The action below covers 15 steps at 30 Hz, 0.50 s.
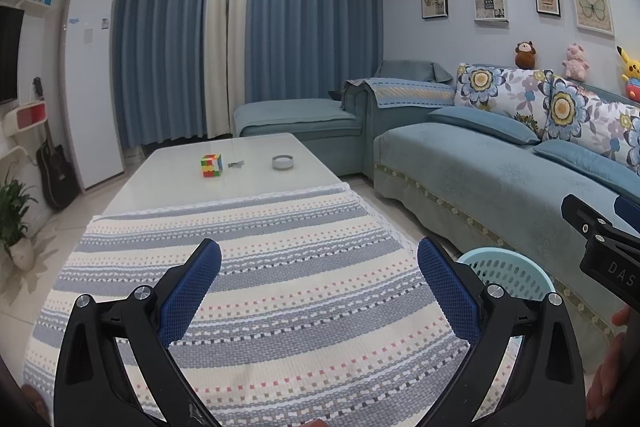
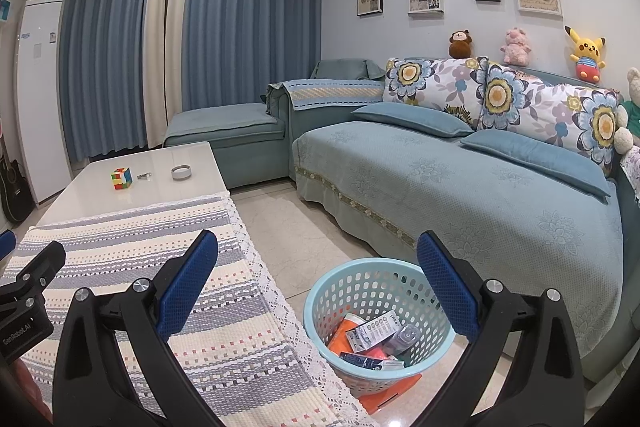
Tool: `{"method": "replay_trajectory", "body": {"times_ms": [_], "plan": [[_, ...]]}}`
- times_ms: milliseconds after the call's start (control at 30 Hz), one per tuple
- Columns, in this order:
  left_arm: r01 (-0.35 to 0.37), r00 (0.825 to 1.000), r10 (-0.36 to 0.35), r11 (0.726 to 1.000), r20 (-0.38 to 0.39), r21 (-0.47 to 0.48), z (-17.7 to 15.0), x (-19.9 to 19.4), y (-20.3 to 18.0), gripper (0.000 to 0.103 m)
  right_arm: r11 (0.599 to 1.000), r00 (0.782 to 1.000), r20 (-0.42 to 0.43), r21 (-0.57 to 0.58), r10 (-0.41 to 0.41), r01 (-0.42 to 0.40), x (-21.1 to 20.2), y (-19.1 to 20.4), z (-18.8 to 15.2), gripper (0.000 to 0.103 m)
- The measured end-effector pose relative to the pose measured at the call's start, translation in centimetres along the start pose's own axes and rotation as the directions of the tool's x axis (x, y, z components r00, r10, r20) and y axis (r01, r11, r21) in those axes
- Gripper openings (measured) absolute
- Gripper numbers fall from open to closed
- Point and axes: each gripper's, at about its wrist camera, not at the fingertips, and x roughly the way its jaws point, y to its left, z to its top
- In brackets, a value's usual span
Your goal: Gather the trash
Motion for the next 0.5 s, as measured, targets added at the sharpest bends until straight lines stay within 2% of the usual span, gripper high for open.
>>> {"method": "replay_trajectory", "body": {"times_ms": [500], "plan": [[0.001,1.0,-0.001,1.0,0.007,0.01,0.02,0.05,0.03,0.096,1.0,1.0,0.001,0.001,-0.001,0.001,-0.05,-0.03,0.06,0.095]]}}
